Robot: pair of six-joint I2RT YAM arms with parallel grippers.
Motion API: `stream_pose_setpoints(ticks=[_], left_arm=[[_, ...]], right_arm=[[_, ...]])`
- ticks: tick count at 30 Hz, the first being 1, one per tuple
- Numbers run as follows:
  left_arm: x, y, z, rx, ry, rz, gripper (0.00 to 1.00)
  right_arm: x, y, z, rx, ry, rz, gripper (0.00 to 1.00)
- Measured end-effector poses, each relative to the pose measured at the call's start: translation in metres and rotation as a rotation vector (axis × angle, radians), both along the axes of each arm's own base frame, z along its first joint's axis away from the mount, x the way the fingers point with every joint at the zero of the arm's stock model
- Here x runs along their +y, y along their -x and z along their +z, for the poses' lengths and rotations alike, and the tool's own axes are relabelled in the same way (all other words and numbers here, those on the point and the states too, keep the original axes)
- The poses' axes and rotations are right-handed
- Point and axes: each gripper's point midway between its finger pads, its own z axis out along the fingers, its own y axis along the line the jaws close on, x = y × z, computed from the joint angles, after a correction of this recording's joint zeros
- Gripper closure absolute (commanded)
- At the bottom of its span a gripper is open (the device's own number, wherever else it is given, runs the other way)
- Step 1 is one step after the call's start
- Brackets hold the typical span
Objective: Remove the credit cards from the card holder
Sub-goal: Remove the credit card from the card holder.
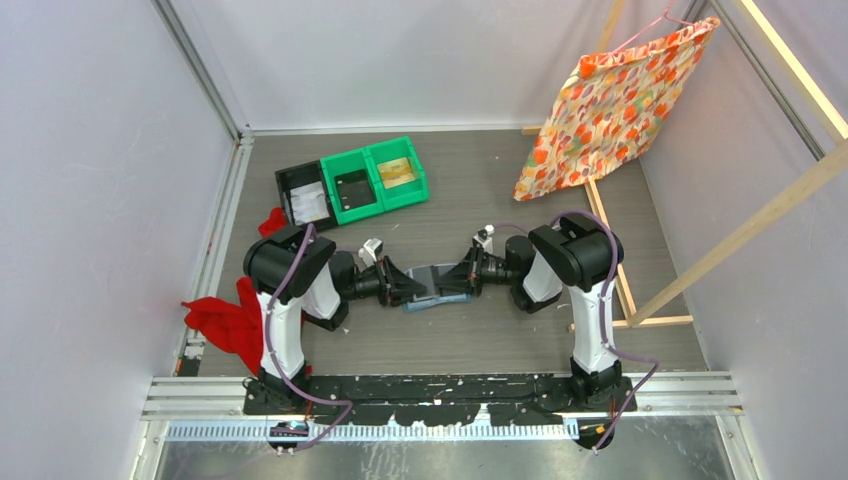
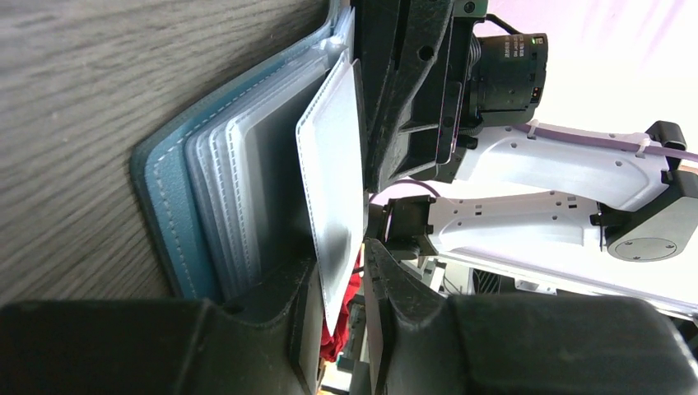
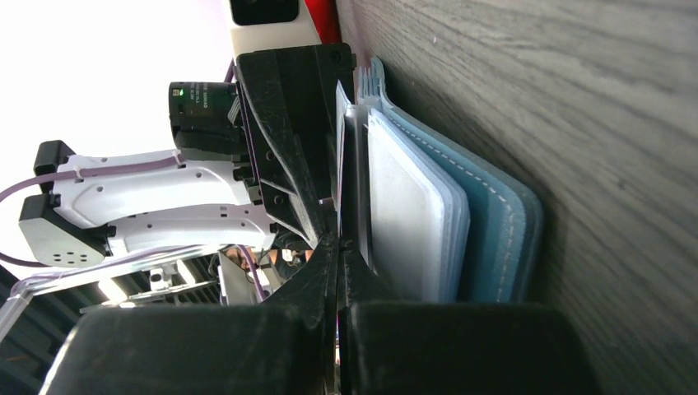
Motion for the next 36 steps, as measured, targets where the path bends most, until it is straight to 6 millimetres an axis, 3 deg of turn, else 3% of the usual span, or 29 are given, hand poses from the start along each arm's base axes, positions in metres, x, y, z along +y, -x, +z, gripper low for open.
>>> stream_pose_setpoints(ticks=[9, 17, 21, 26, 36], left_arm=[[0.005, 0.0, -0.002, 0.012, -0.006, 0.013, 0.81], [0.005, 0.0, -0.003, 0.014, -0.007, 0.016, 0.92], [0.005, 0.0, -0.004, 0.016, -0.008, 0.017, 0.92], [0.005, -0.001, -0.005, 0.018, -0.01, 0.018, 0.77], [0.006, -0.002, -0.006, 0.019, -0.012, 0.028, 0.8]], right_arm=[[-0.009, 0.0, -0.002, -0.011, 0.004, -0.023, 0.99], [-0.012, 0.002, -0.005, -0.023, 0.011, -0.026, 0.99], [-0.013, 0.002, -0.005, -0.027, 0.012, -0.026, 0.99], [-0.013, 0.002, -0.005, -0.027, 0.012, -0.026, 0.99], [-0.013, 0.002, -0.006, -0.031, 0.012, -0.026, 0.99]])
